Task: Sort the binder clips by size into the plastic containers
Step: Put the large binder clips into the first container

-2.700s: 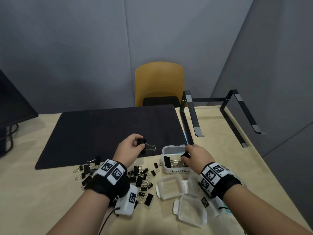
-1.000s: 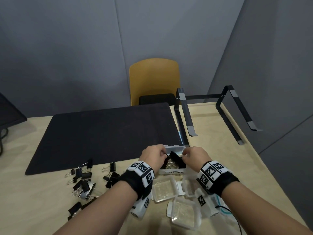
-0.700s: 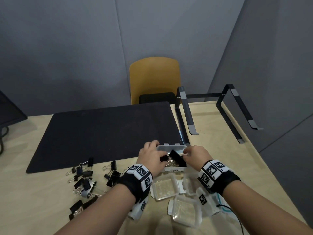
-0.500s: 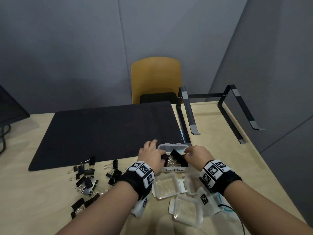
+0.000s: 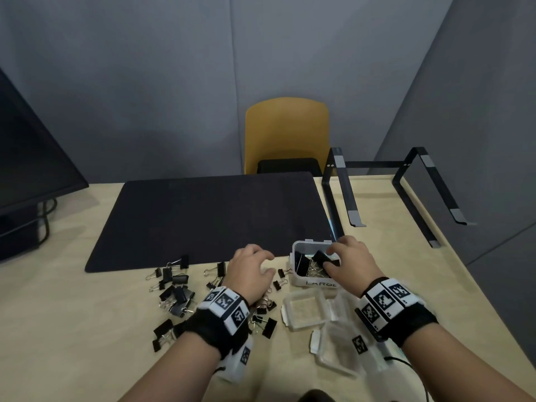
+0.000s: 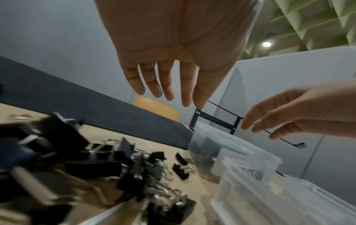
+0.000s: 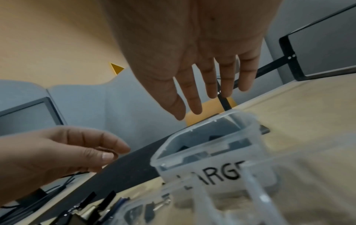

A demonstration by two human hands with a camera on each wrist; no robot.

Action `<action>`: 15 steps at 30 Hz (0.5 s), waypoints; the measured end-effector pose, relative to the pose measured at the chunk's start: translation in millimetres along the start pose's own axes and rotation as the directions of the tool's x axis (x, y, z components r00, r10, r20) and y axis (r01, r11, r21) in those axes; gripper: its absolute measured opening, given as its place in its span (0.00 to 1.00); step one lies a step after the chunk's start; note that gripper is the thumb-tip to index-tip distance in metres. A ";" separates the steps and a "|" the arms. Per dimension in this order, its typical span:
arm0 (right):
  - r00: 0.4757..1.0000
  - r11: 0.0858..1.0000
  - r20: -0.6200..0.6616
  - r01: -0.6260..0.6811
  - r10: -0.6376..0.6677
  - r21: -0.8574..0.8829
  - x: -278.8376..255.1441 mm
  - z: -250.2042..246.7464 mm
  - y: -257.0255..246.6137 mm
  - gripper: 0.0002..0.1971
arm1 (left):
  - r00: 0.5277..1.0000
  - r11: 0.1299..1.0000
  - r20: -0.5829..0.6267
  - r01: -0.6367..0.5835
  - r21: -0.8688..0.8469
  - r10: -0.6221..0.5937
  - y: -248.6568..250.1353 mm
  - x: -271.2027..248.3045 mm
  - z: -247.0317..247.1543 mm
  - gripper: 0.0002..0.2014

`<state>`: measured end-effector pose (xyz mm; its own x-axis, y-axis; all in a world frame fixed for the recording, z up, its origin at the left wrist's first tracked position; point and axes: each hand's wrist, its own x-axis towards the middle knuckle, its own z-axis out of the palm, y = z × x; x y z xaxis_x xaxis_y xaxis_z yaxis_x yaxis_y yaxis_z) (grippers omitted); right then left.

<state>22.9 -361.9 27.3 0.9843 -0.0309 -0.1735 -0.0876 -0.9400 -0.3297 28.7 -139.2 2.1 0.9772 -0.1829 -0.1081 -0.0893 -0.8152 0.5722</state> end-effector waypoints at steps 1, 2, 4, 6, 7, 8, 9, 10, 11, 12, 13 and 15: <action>1.000 1.000 -0.008 0.019 -0.019 0.017 -1.8 0.6 -6.3 0.14 | 1.000 1.000 -0.006 0.016 0.002 -0.016 -6.0 -3.9 -5.1 0.15; 0.999 0.998 -0.015 0.042 -0.042 0.044 -3.6 1.8 -13.3 0.13 | 0.999 0.999 -0.011 0.031 0.004 -0.031 -13.0 -7.5 -10.2 0.15; 0.995 0.989 -0.021 0.101 -0.099 0.110 -8.3 5.8 -28.7 0.11 | 0.998 0.998 -0.016 0.061 0.012 -0.061 -28.3 -14.7 -21.3 0.14; 0.986 0.975 0.004 0.162 -0.164 0.154 -14.9 12.1 -46.7 0.10 | 0.996 0.995 -0.008 0.092 0.028 -0.092 -45.9 -22.7 -32.1 0.14; 0.981 0.968 0.028 0.186 -0.194 0.168 -18.3 16.6 -55.6 0.10 | 0.994 0.994 0.007 0.110 0.029 -0.110 -55.1 -26.9 -36.7 0.14; 0.974 0.962 0.055 0.207 -0.220 0.177 -21.3 22.1 -64.3 0.11 | 0.991 0.991 0.028 0.133 0.025 -0.133 -64.8 -30.9 -40.9 0.15; 0.967 0.957 0.081 0.225 -0.243 0.182 -23.7 27.9 -72.5 0.12 | 0.987 0.987 0.045 0.157 0.022 -0.157 -74.4 -34.8 -44.4 0.16; 0.959 0.953 0.107 0.239 -0.261 0.185 -25.7 34.1 -80.1 0.12 | 0.981 0.983 0.062 0.182 0.028 -0.183 -83.5 -38.6 -47.5 0.17; 0.953 0.951 0.130 0.250 -0.275 0.184 -27.0 40.7 -88.0 0.13 | 0.976 0.979 0.080 0.198 0.049 -0.202 -92.1 -42.0 -50.5 0.19; 0.946 0.950 0.153 0.258 -0.286 0.178 -27.8 46.9 -95.4 0.13 | 0.973 0.976 0.100 0.203 0.081 -0.210 -100.3 -44.9 -53.0 0.20; 0.940 0.949 0.174 0.264 -0.293 0.171 -28.0 53.0 -102.5 0.14 | 0.971 0.975 0.119 0.193 0.113 -0.207 -107.7 -47.5 -55.4 0.21; 0.932 0.948 0.204 0.265 -0.299 0.176 -26.9 64.3 -115.8 0.16 | 0.970 0.973 0.157 0.156 0.171 -0.183 -119.1 -52.4 -58.8 0.24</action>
<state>-3.3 -230.4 10.4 0.9128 0.3212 -0.2522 0.1510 -0.8393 -0.5222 -0.5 -0.1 -12.5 0.9344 -0.1145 -0.3373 0.0325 -0.9156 0.4009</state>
